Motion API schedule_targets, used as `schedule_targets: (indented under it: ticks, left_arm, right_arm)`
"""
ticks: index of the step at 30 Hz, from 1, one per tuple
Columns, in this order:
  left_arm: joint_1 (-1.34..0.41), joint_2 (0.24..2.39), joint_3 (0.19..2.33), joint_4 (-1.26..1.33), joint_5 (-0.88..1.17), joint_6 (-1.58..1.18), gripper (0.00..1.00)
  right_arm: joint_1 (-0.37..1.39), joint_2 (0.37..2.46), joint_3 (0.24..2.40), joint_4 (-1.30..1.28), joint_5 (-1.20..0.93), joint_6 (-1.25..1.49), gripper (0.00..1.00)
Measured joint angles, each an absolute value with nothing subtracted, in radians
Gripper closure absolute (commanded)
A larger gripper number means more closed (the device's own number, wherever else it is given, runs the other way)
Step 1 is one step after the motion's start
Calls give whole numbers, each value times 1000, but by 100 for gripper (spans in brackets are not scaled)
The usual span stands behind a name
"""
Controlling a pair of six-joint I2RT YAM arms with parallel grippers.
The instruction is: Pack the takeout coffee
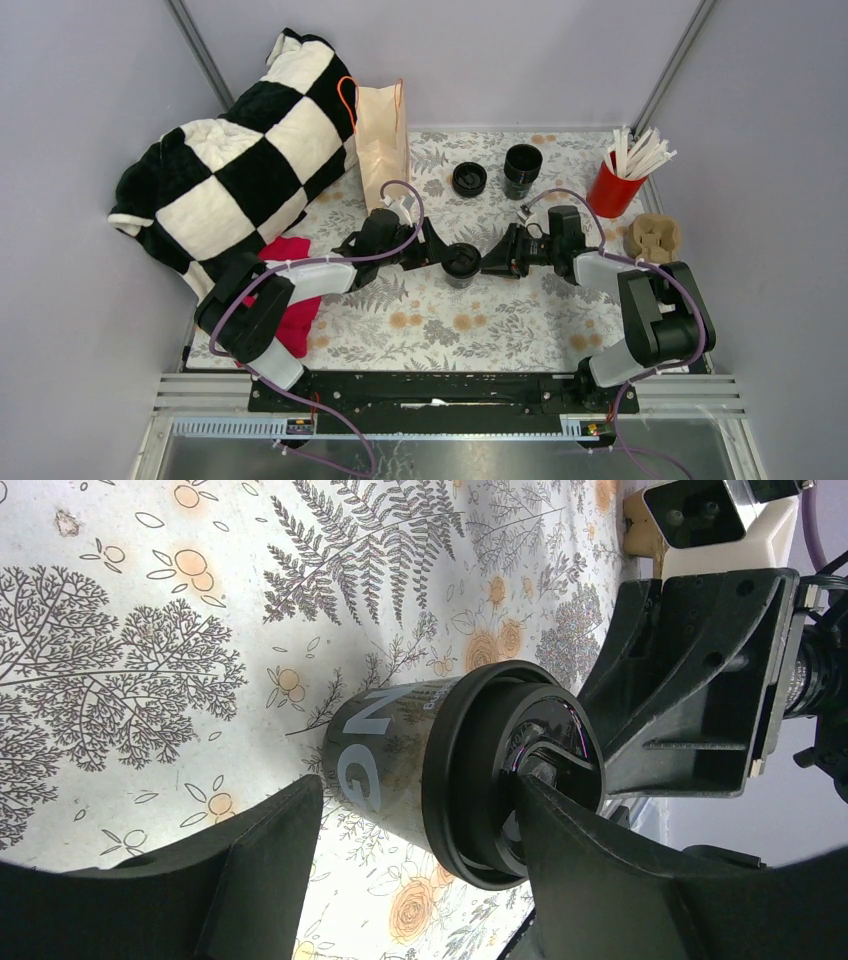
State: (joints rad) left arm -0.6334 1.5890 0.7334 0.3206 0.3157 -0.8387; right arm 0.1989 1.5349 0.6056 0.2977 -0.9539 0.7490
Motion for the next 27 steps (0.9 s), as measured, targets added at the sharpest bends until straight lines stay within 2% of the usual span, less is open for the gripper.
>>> schedule_targets:
  ticks: [7,20,22,24,27]
  left_arm:
    - [-640,1589,734,323,303,-839,28]
    - [-640,1608,737,361,275,-839,28]
    - [-638,1619,741,373,275,-839,28]
    - [-638,1626,747,378,276,-839,28]
    - [-635,1634,763,369,274,-838,28]
  right_arm:
    - [215,1521,606,281,-955,773,60]
    - [215,1656,638,369,-1062,791,84]
    - [215,1657,639,375,-1065,791,80]
    - [215,1659,642,376,-1066,790,63]
    - [216,1659,651,363,-1048,768,45]
